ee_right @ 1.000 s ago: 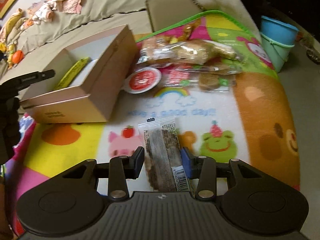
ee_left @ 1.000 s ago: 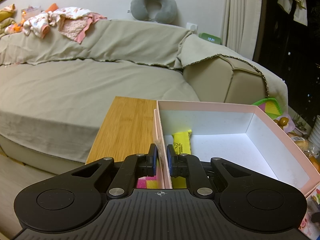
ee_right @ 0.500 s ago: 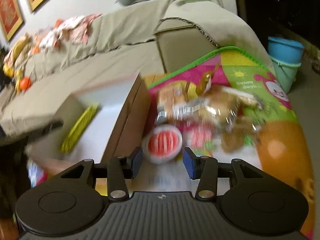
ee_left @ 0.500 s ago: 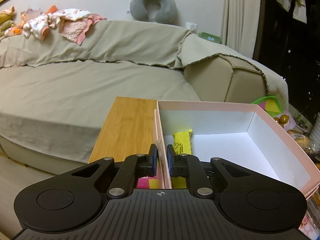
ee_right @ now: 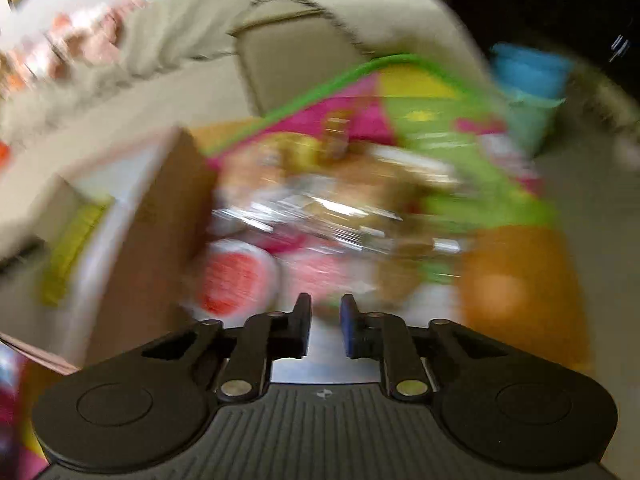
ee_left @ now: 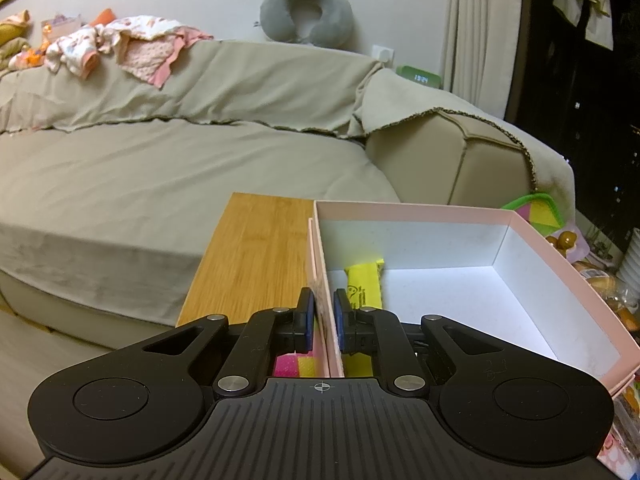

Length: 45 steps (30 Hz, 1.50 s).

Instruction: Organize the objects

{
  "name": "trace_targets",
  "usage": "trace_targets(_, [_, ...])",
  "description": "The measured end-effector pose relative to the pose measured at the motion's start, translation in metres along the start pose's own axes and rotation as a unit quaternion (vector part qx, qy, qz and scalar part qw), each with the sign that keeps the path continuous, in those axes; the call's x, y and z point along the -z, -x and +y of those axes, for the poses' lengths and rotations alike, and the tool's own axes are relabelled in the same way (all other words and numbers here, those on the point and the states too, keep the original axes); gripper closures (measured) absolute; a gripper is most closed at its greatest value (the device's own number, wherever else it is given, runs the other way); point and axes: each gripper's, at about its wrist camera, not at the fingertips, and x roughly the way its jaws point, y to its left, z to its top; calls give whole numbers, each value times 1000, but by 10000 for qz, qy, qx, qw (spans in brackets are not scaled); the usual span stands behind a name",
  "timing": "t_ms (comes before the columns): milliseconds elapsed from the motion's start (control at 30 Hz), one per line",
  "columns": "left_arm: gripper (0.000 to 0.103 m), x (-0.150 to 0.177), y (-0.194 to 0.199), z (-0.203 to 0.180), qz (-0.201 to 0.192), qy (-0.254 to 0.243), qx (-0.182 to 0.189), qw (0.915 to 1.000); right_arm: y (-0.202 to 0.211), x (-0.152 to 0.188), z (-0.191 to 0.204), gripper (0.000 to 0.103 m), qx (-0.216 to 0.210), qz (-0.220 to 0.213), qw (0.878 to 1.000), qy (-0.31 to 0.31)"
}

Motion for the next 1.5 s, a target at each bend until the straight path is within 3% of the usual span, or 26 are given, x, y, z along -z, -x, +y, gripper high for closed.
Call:
trace_targets(33, [91, 0, 0, 1, 10, 1, 1, 10000, 5, 6, -4, 88, 113, -34, 9999, 35])
trace_targets(100, [91, -1, 1, 3, 46, 11, 17, 10000, 21, 19, -13, 86, -137, -70, 9999, 59])
trace_targets(233, [91, -4, 0, 7, 131, 52, 25, 9999, 55, 50, -6, 61, -636, -268, 9972, 303])
trace_targets(367, [92, -3, 1, 2, 228, -64, -99, 9997, 58, 56, 20, 61, -435, -635, 9925, 948])
trace_targets(467, [92, 2, -3, 0, 420, -84, -176, 9989, 39, 28, 23, 59, -703, -741, 9904, 930])
trace_targets(600, [92, 7, -3, 2, 519, 79, -198, 9984, -5, -22, 22, 59, -1130, -536, 9916, 339])
trace_targets(733, [92, 4, 2, -1, 481, 46, -297, 9984, -50, -49, 37, 71, -988, -120, 9947, 255])
trace_targets(867, [92, 2, 4, -1, 474, 97, -310, 9983, -54, -42, 45, 73, -930, 70, 9934, 669])
trace_targets(1133, [92, 4, 7, 0, 483, 209, -303, 9982, -5, 17, 20, 74, -256, 46, 9884, 1496])
trace_targets(1200, [92, 5, 9, 1, 491, 245, -297, 9981, 11, 25, 8, 72, -320, -31, 9887, 1462])
trace_targets(1267, [92, 6, 10, 1, 504, 244, -292, 9980, 30, 35, 7, 59, -549, -220, 9847, 1640])
trace_targets(1300, [92, 6, 10, 1, 515, 241, -295, 9979, 37, 37, 11, 43, -640, -322, 9813, 1788])
trace_targets(1333, [92, 7, 12, 0, 527, 236, -294, 9979, 43, 41, 18, 35, -753, -437, 9763, 1983])
trace_targets(1400, [92, 6, 14, 0, 537, 214, -294, 9979, 46, 48, 39, 35, -893, -572, 9620, 2516])
trace_targets(1500, [92, 6, 16, -1, 552, 197, -351, 9977, 27, 49, 68, 35, -750, -580, 9477, 3048])
